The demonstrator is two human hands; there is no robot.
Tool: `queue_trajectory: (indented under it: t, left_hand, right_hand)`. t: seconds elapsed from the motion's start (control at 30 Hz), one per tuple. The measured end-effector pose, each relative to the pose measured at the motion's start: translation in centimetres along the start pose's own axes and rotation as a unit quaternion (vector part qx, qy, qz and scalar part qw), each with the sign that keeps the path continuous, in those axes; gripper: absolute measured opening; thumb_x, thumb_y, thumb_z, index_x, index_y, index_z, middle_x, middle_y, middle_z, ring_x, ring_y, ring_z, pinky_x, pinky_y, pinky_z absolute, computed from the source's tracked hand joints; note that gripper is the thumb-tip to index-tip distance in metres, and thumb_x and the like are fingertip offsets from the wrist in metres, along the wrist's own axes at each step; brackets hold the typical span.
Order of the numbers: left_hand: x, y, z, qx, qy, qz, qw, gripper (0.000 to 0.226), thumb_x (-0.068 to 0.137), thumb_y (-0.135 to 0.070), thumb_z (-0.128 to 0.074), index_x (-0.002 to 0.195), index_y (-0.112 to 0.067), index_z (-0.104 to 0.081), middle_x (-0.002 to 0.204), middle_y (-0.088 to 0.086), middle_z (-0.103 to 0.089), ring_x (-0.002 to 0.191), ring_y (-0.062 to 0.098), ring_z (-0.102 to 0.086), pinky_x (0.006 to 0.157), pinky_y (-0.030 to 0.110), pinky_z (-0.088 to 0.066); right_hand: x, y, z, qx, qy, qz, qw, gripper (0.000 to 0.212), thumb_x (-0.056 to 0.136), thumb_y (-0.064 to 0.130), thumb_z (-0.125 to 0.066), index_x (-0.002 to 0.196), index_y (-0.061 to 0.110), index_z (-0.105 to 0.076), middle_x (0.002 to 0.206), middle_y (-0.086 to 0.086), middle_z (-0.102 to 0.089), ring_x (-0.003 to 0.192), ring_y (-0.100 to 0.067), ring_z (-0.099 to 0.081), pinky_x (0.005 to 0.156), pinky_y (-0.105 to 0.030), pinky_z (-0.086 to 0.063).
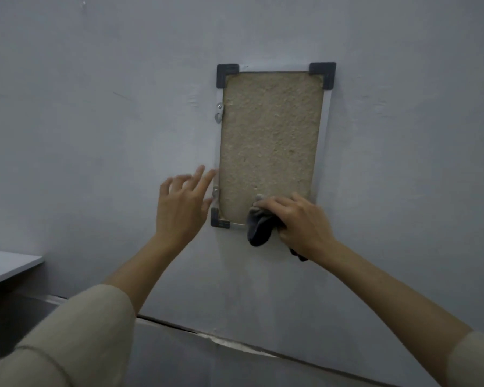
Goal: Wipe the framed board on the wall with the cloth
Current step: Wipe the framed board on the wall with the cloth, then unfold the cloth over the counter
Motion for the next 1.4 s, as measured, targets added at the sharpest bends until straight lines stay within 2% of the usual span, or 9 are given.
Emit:
queue_trajectory:
  t: [0.07,0.13,0.23,0.33,0.63,0.8,1.0,1.2,1.4]
  left_hand:
    - [0.2,0.6,1.1,-0.136,0.001,0.091,0.986,0.027,0.091,-0.034,-0.054,0.106,-0.016,-0.066,0.094,0.010,-0.073,0.079,0.028,-0.067,0.071,0.035,-0.053]
    - [0.3,0.5,0.1,-0.294,0.121,0.212,0.924,0.038,0.091,-0.044,-0.049,0.087,-0.012,-0.070,0.083,0.008,-0.073,0.068,0.022,-0.068,0.063,0.034,-0.058]
    - [0.9,-0.8,0.0,-0.476,0.230,0.323,0.785,0.048,0.090,-0.052,-0.046,0.087,-0.009,-0.067,0.083,0.012,-0.073,0.068,0.023,-0.070,0.061,0.029,-0.059]
    - [2.5,-1.4,1.5,-0.579,0.205,0.336,0.714,0.040,0.090,-0.047,-0.051,0.098,-0.010,-0.066,0.089,0.010,-0.073,0.076,0.025,-0.072,0.072,0.033,-0.059]
    - [4.8,2.1,4.4,-0.562,0.157,0.290,0.759,0.023,0.093,-0.018,-0.053,0.104,0.000,-0.064,0.096,0.016,-0.070,0.088,0.025,-0.069,0.074,0.032,-0.059]
    - [4.3,5.1,5.0,-0.514,0.165,0.304,0.785,0.021,0.090,-0.014,-0.058,0.101,0.003,-0.064,0.090,0.017,-0.067,0.078,0.021,-0.066,0.060,0.025,-0.059]
    - [1.5,12.3,5.6,-0.439,0.184,0.380,0.793,0.021,0.088,-0.014,-0.061,0.097,0.005,-0.065,0.078,0.013,-0.066,0.068,0.020,-0.065,0.053,0.026,-0.058]
    - [-2.6,21.1,6.6,-0.353,0.185,0.447,0.801,0.019,0.086,-0.016,-0.063,0.094,0.001,-0.067,0.082,0.011,-0.067,0.071,0.019,-0.064,0.050,0.022,-0.056]
    - [-8.1,30.5,8.3,-0.272,0.158,0.513,0.799,0.009,0.084,-0.014,-0.066,0.083,-0.005,-0.066,0.075,0.008,-0.062,0.067,0.018,-0.060,0.045,0.019,-0.051]
  right_hand:
    - [1.0,0.1,-0.1,0.063,-0.008,-0.069,0.996,0.055,0.067,-0.002,-0.058,0.116,0.023,-0.065,0.106,0.001,-0.071,0.079,-0.028,-0.060,0.055,-0.031,-0.048]
    - [2.3,0.7,0.5,0.107,-0.054,-0.100,0.988,0.055,0.069,-0.004,-0.059,0.118,0.020,-0.065,0.105,-0.003,-0.072,0.081,-0.029,-0.061,0.063,-0.026,-0.044]
    - [4.7,1.5,1.4,0.161,-0.115,-0.160,0.967,0.054,0.075,-0.001,-0.057,0.125,0.019,-0.061,0.106,-0.006,-0.071,0.089,-0.026,-0.062,0.070,-0.023,-0.038]
    - [6.6,2.6,2.0,0.193,-0.136,-0.185,0.954,0.057,0.076,0.000,-0.055,0.129,0.020,-0.057,0.113,-0.004,-0.069,0.097,-0.024,-0.061,0.079,-0.026,-0.044]
    - [8.5,3.8,1.6,0.475,-0.076,-0.195,0.855,0.059,0.084,0.032,-0.068,0.137,0.023,-0.044,0.127,0.007,-0.052,0.114,-0.011,-0.054,0.093,-0.027,-0.050]
    - [9.2,4.6,-0.9,0.523,-0.091,-0.303,0.791,0.053,0.085,0.019,-0.068,0.134,0.014,-0.049,0.126,-0.001,-0.058,0.109,-0.003,-0.050,0.093,-0.022,-0.047]
    - [10.5,9.4,-7.8,0.633,0.032,-0.380,0.674,0.012,0.085,0.017,-0.065,0.075,0.011,-0.063,0.075,-0.007,-0.064,0.075,-0.020,-0.060,0.065,-0.030,-0.048]
    - [13.3,16.1,-13.2,0.572,0.178,-0.316,0.736,0.032,0.097,0.035,-0.046,0.122,0.017,-0.055,0.117,-0.006,-0.060,0.105,-0.028,-0.059,0.085,-0.049,-0.055]
    - [17.9,24.1,-17.6,0.469,0.254,-0.201,0.822,0.035,0.092,0.039,-0.055,0.111,0.010,-0.064,0.109,-0.008,-0.066,0.097,-0.027,-0.062,0.079,-0.035,-0.051]
Point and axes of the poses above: each hand's wrist, its own x-axis towards the middle knuckle, its own z-axis out of the back of the hand, y = z × x, the point moved 6 cm from there along x, towards the middle knuckle
